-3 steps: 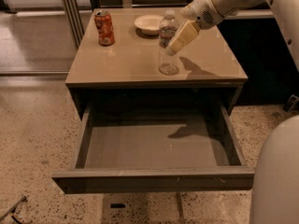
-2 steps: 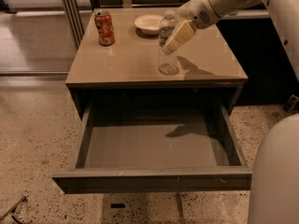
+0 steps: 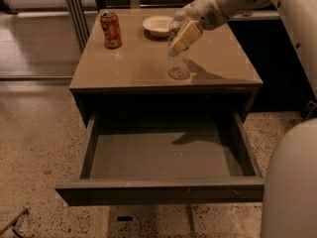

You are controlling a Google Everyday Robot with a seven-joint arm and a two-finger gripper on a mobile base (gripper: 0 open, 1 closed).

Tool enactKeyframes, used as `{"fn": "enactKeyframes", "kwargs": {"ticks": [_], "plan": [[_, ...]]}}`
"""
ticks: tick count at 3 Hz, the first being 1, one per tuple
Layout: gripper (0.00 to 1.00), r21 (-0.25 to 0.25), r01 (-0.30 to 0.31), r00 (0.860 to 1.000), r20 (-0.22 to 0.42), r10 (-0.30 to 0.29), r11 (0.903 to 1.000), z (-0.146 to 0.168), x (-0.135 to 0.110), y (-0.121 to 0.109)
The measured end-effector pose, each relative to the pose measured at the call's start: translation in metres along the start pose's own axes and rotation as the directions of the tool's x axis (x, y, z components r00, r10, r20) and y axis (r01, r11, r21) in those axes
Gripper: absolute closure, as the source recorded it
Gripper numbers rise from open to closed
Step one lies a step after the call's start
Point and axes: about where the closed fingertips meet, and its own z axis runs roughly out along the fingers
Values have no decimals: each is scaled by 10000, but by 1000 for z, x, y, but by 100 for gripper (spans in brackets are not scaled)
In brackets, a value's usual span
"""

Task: Place water bottle into top drawer

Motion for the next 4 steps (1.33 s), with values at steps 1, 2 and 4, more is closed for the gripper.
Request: {"fn": "enactKeyframes", "kwargs": {"ticks": [1, 2, 4], "plan": [[0, -130, -223, 9996, -166, 221, 9997, 11, 9, 2], [0, -184, -308, 9993, -210, 304, 9994, 15, 13, 3], [42, -185, -308, 9993, -210, 304, 9994, 15, 13, 3]]}}
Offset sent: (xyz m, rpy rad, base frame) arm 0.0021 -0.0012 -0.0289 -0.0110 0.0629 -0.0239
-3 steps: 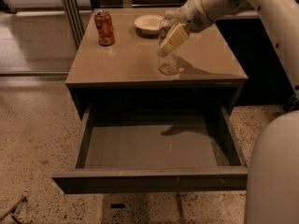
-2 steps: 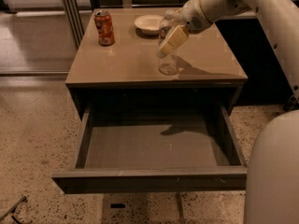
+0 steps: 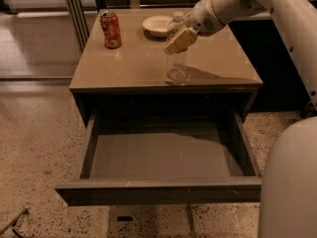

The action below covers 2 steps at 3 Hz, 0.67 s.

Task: Place water bottle into top drawer

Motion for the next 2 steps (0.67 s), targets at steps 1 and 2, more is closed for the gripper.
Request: {"fn": "enactKeyframes", "kwargs": {"ticks": [1, 2], "plan": [[65, -1, 0, 10000, 0, 0, 10000, 0, 0, 0], [89, -2, 2, 10000, 0, -2, 10000, 0, 0, 0]]}}
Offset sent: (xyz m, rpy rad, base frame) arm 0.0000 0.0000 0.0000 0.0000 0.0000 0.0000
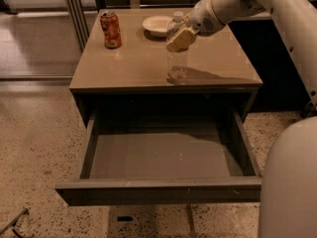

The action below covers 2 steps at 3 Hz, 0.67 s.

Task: Place water bottle into top drawer

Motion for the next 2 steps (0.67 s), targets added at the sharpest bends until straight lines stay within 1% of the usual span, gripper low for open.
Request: {"fn": "enactKeyframes", "kwargs": {"ticks": [1, 2], "plan": [[100, -147, 231, 9997, 17, -231, 9996, -4, -6, 6], [100, -505, 490, 9987, 163, -483, 9975, -23, -20, 24]]}}
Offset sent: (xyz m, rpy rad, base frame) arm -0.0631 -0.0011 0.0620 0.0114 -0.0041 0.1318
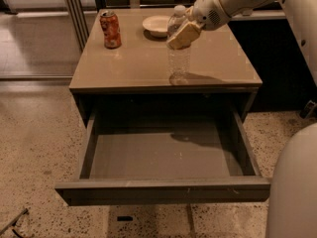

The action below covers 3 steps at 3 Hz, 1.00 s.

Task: Place water bottle into top drawer

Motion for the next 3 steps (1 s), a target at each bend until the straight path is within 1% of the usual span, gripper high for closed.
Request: {"fn": "enactKeyframes", "kwargs": {"ticks": [1, 2, 3], "plan": [[100, -462, 109, 9996, 280, -96, 9989, -22, -17, 28], [100, -826, 0, 9984, 572, 47, 9966, -48, -31, 67], [100, -1294, -499, 9955, 735, 597, 9903, -68, -43, 107]]}}
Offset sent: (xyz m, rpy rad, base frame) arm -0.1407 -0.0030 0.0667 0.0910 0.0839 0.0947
